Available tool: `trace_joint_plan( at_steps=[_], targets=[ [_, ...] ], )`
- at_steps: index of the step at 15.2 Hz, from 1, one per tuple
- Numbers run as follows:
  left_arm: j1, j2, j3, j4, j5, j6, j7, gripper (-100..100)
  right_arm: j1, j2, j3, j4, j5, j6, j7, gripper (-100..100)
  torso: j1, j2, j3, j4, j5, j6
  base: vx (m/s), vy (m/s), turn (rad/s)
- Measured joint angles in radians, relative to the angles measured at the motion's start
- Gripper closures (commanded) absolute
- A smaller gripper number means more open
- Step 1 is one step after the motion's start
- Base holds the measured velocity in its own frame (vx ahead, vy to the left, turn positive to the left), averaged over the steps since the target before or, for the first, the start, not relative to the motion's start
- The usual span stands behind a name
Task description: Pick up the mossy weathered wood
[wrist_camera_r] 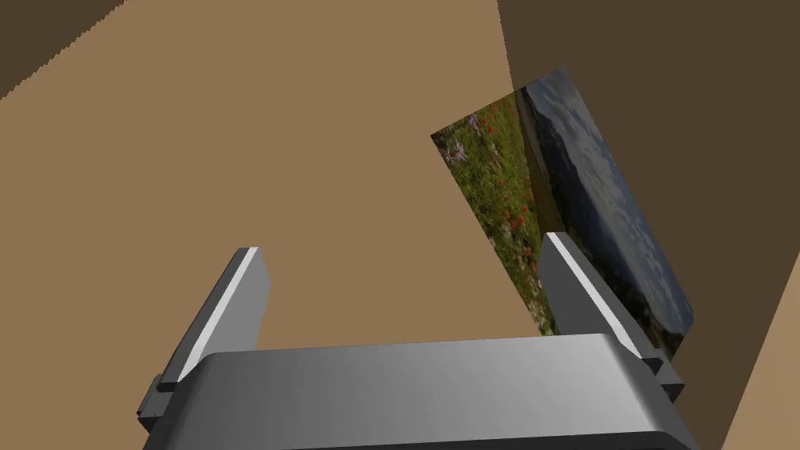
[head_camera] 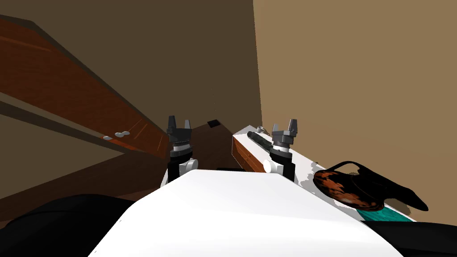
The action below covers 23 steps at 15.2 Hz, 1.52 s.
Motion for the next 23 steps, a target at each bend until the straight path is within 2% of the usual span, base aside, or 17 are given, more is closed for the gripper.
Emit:
trace_joint_plan(
  at_steps=[8, 23],
  targets=[
    [0.000, 0.000, 0.000, 0.000, 0.000, 0.000, 0.000, 0, -0.013, -0.146, 0.006, 0.034, 0.012, -0.006, -0.003, -100, 0.003, 0.002, 0.001, 0.000, 0.001, 0.000, -0.023, 0.040, 0.023],
    [0.000, 0.000, 0.000, 0.000, 0.000, 0.000, 0.000, 0, -0.036, -0.468, 0.046, 0.152, 0.054, -0.022, -0.015, -100, 0.002, -0.001, 0.000, 0.000, 0.000, 0.000, -0.005, 0.038, 0.047]
  ],
)
